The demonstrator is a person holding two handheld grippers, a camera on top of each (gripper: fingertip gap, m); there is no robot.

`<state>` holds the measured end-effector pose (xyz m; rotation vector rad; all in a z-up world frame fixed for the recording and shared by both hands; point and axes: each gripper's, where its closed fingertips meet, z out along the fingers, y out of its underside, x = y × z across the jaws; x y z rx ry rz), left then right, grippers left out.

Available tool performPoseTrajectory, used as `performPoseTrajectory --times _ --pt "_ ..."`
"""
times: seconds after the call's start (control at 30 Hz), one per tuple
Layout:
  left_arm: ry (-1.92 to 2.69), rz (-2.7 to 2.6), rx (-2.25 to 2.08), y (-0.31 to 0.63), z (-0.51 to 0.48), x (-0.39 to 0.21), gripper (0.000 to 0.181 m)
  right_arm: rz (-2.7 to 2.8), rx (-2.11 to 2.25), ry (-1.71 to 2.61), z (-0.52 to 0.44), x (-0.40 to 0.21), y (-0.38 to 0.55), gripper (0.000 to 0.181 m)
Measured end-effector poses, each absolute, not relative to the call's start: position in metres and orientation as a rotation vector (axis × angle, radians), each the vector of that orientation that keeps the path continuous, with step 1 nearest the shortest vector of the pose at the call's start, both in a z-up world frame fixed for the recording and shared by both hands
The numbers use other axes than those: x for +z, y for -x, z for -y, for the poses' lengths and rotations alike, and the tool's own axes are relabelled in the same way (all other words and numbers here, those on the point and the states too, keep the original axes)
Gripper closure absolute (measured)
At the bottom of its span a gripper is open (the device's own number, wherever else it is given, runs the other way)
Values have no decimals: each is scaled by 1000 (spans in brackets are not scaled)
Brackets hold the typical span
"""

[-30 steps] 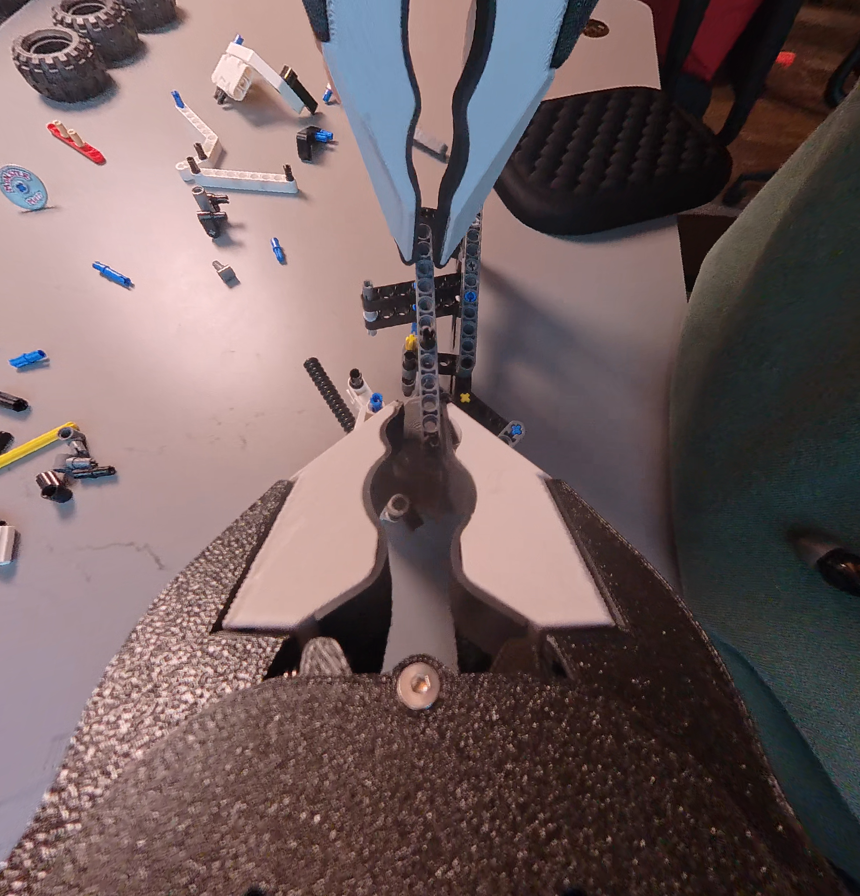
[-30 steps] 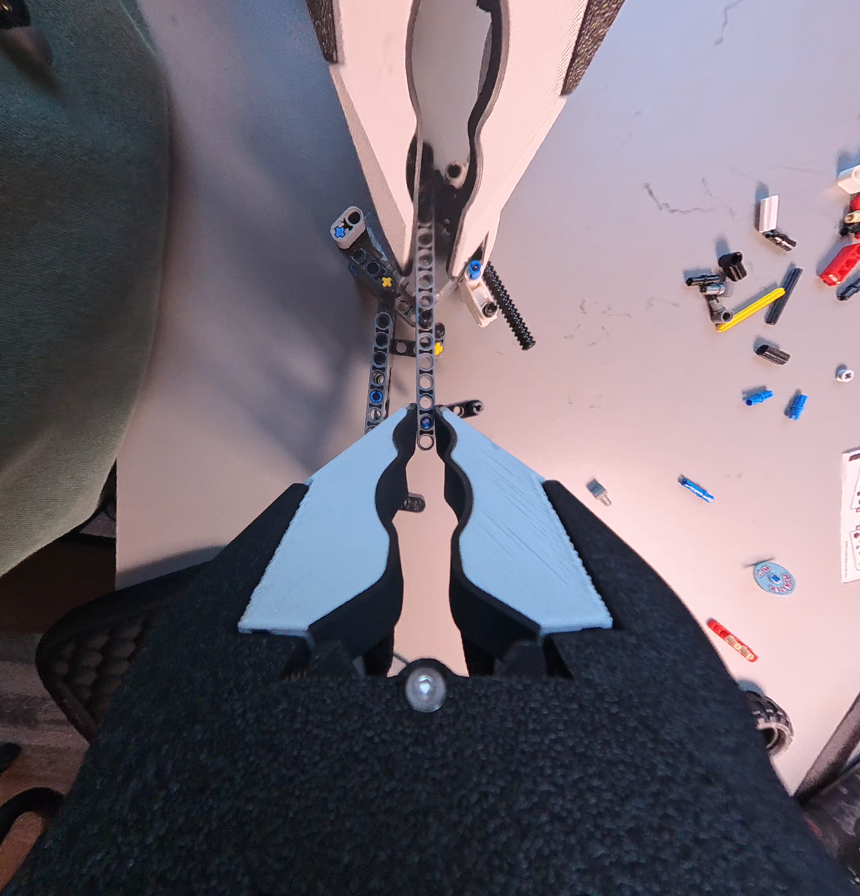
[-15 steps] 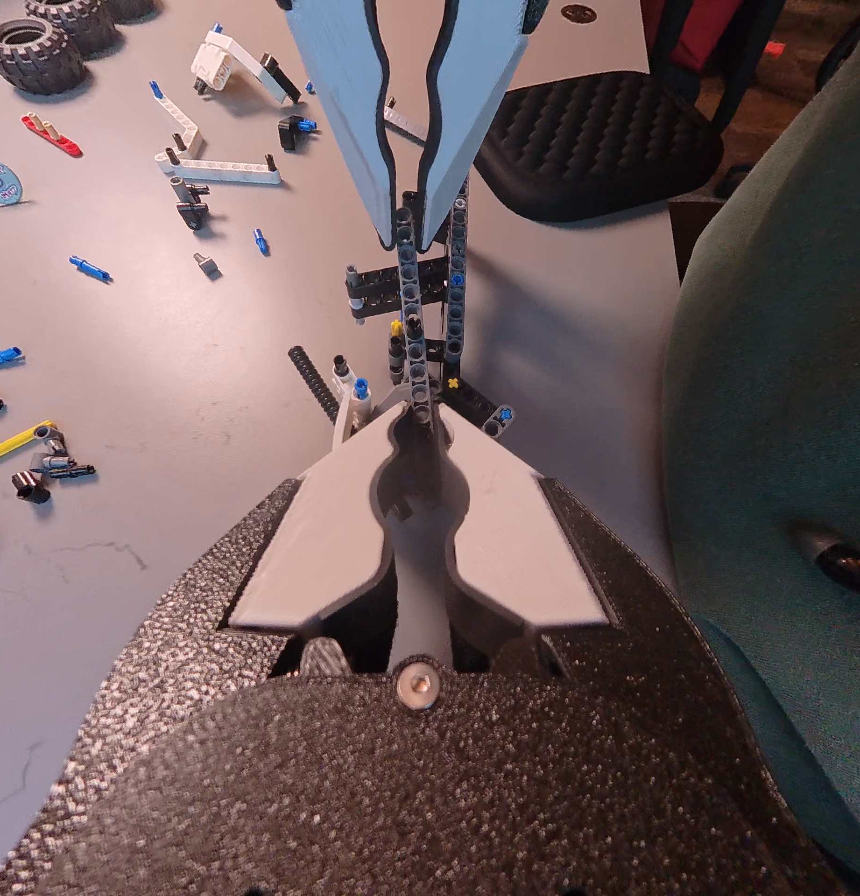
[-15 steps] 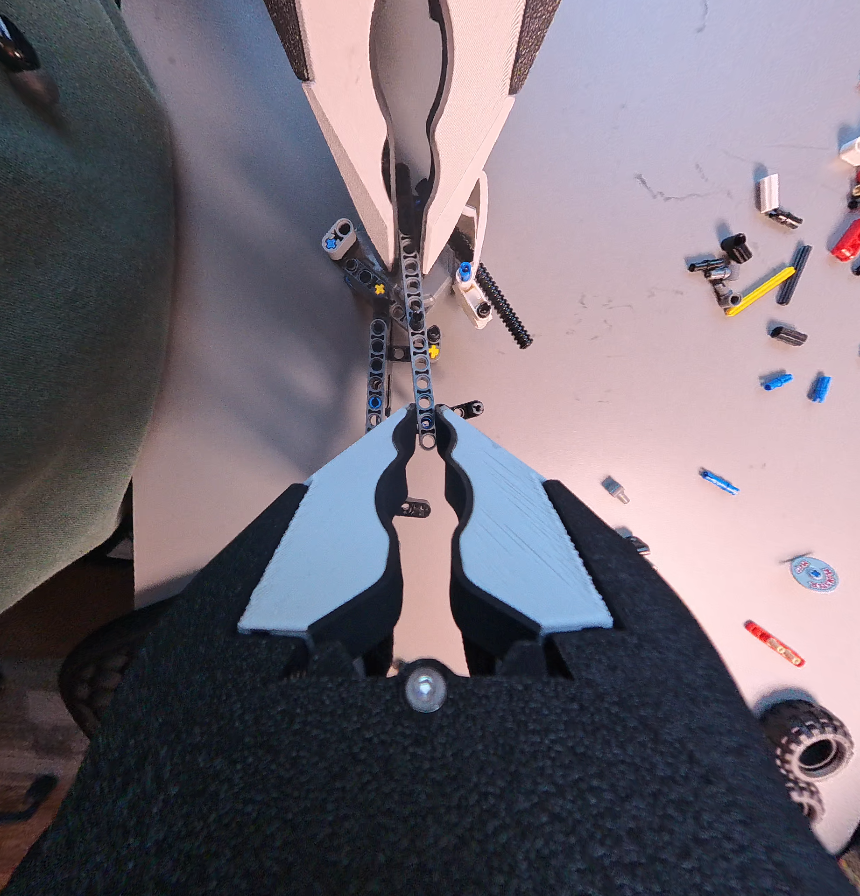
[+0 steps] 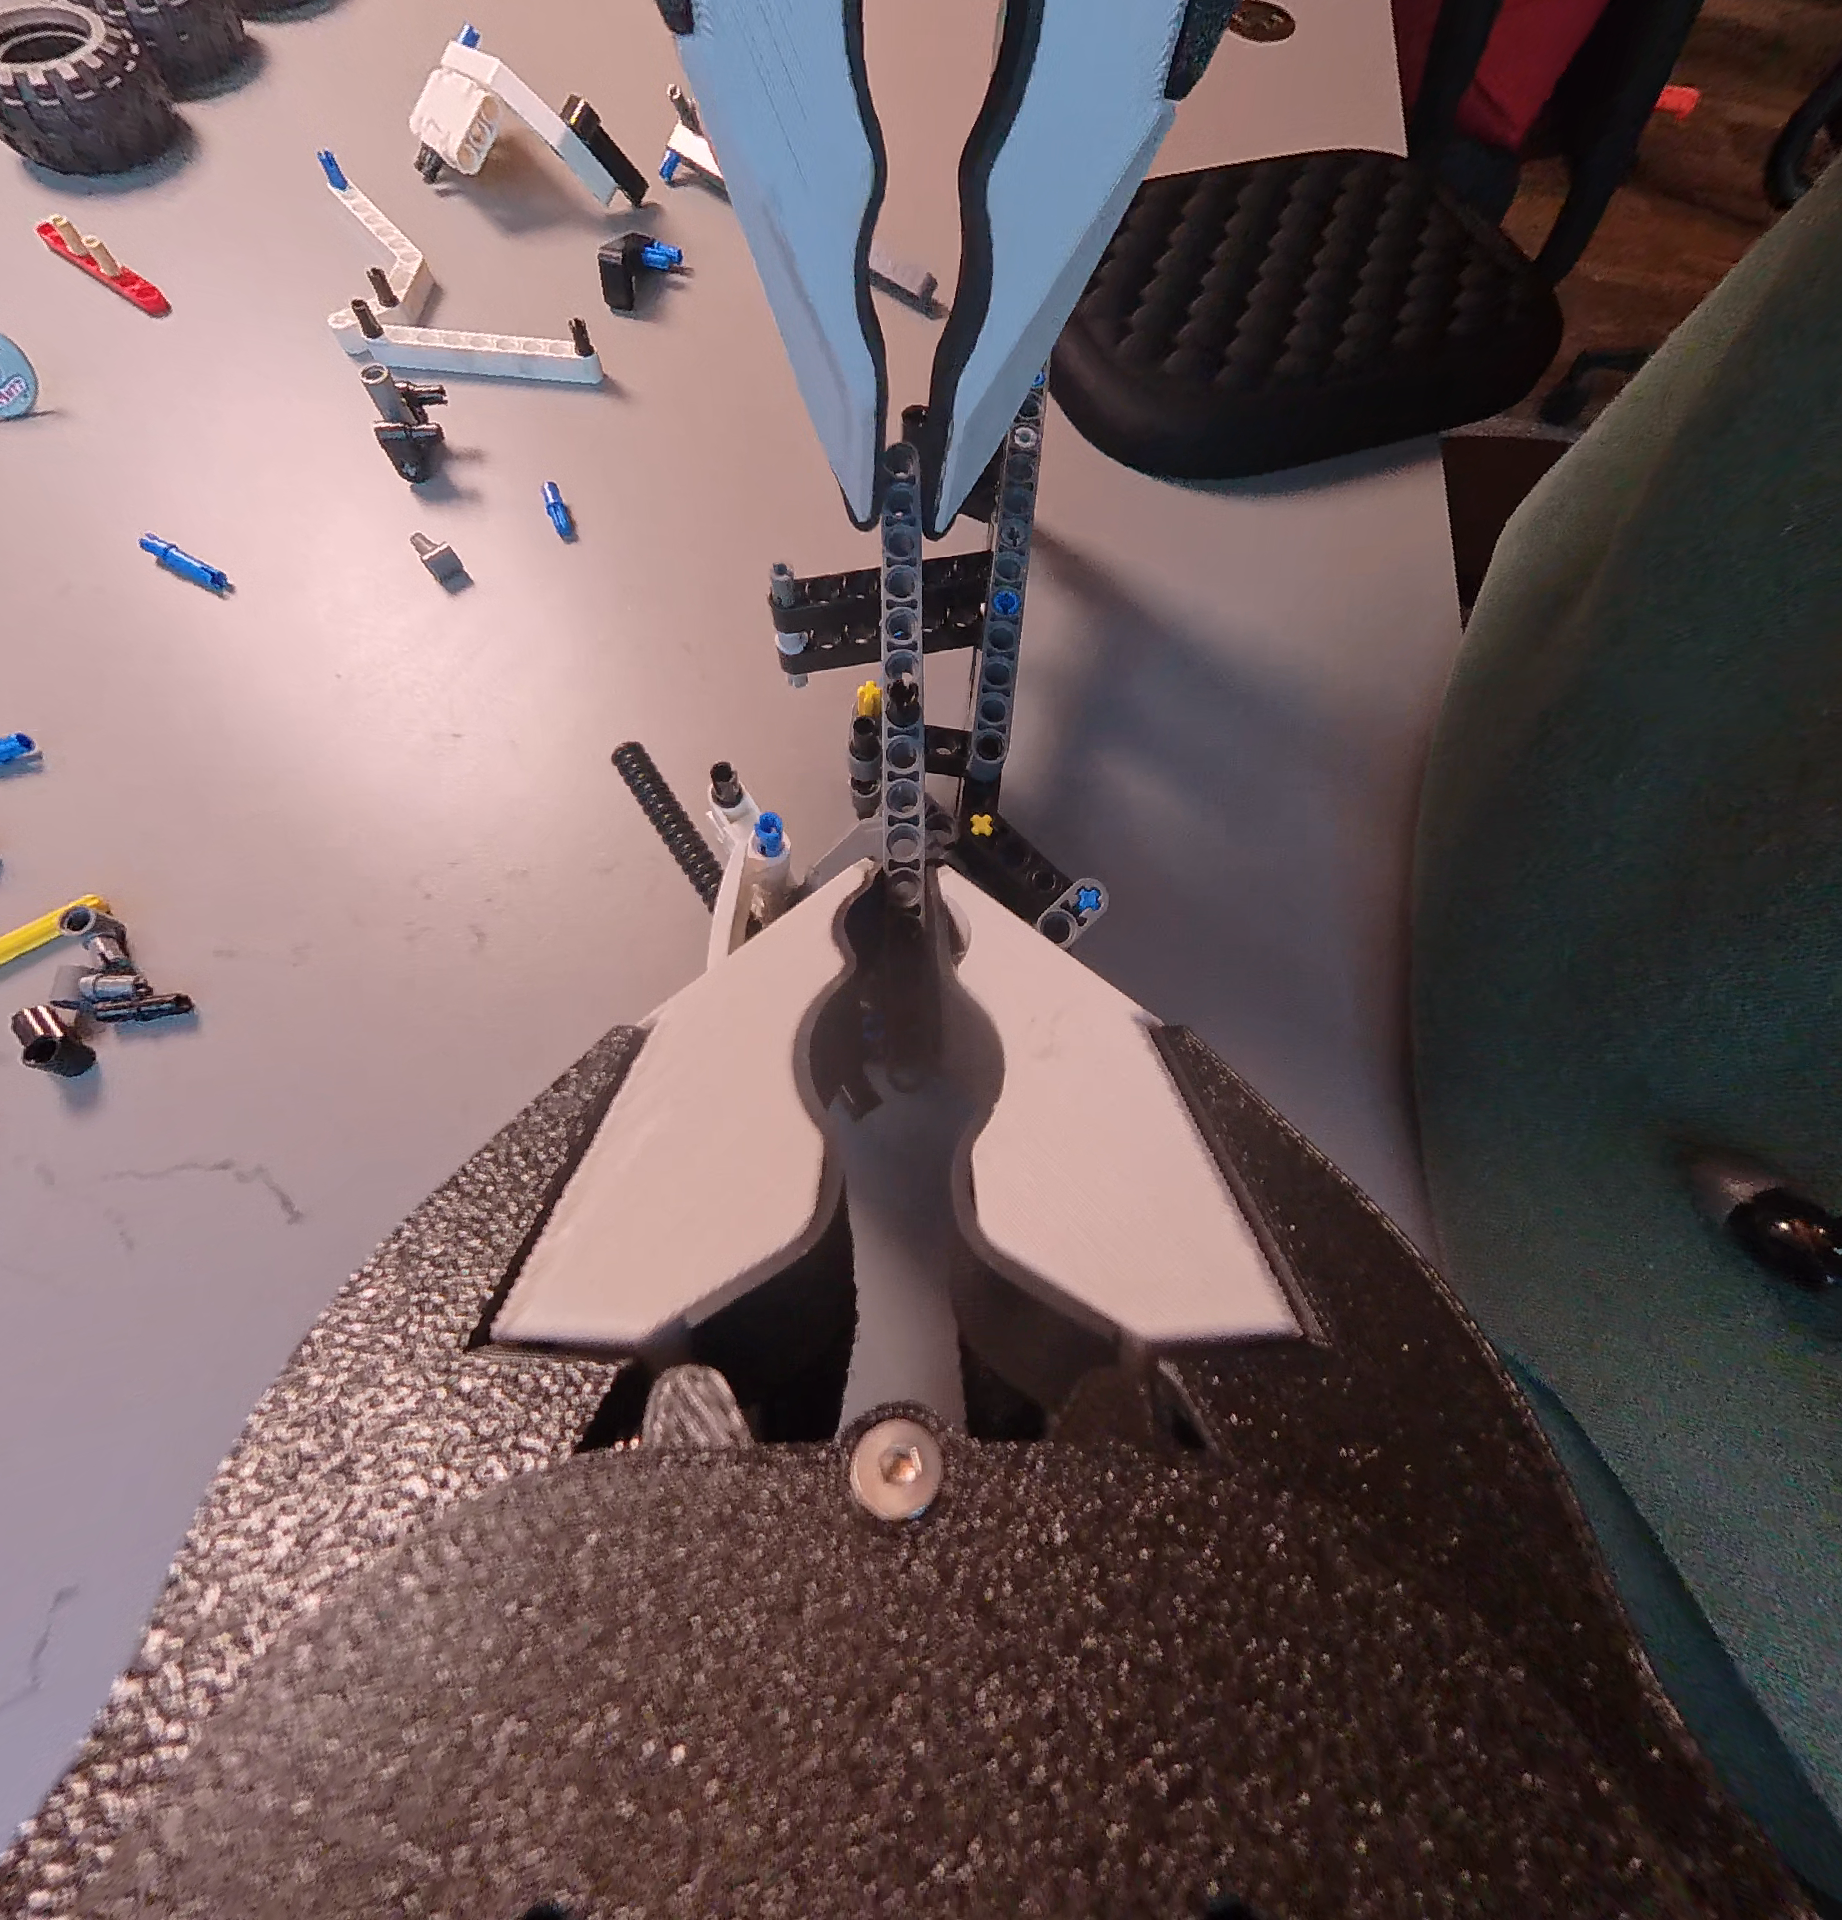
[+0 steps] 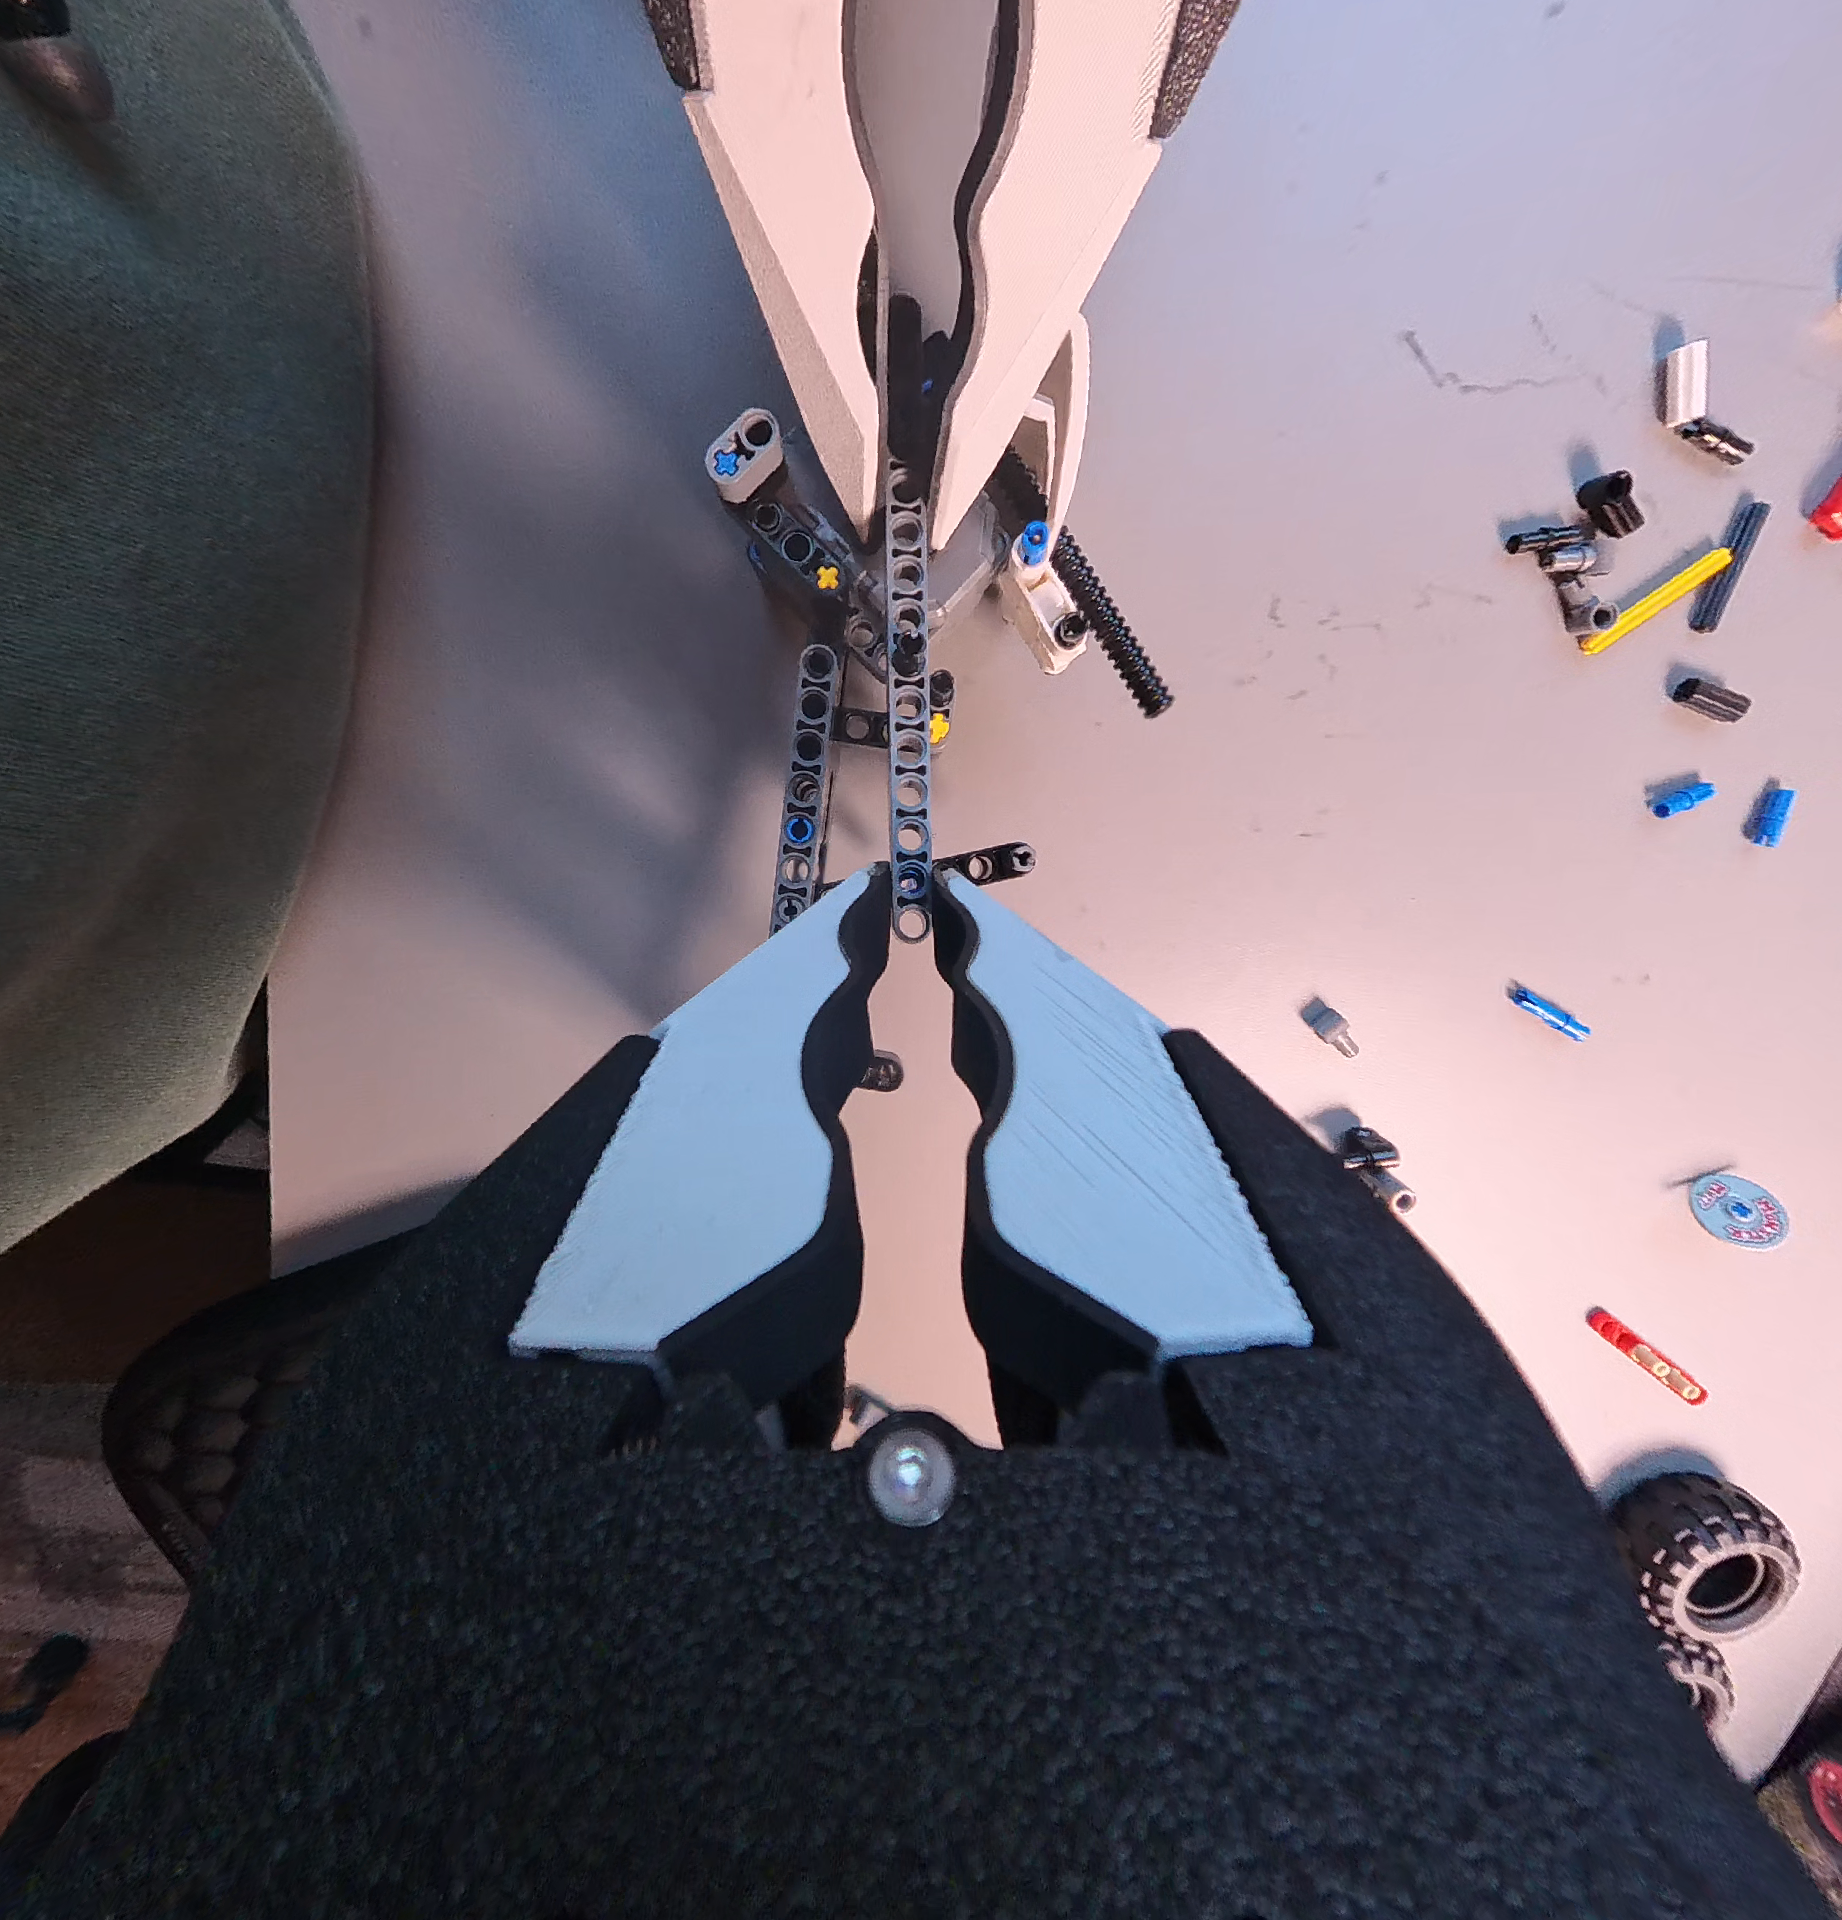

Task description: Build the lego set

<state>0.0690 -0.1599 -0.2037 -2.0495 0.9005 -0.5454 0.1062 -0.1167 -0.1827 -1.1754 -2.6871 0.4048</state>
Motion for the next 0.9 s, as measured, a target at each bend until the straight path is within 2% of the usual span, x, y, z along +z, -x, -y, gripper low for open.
performPoseTrajectory --times 0.3,0.43,0.47,0.57,0.63,0.7,0.9 --pt "2049 -888 -565 -70 161 -204 172 2647 428 1251 119 -185 -109 174" --pt "1956 -765 -865 -71 166 -177 124 2639 436 1242 121 -184 -110 174" --pt "1960 -736 -876 -70 164 -176 104 2636 441 1242 122 -183 -110 174" --pt "2080 -820 -782 -83 162 -206 70 2631 435 1229 122 -183 -111 174" --pt "2147 -853 -723 -92 159 -223 68 2635 442 1224 124 -183 -111 174" --pt "2194 -886 -645 -94 156 -236 80 2639 456 1223 128 -184 -112 174" --pt "2181 -878 -628 -99 157 -234 86 2645 470 1283 128 -185 -116 174"
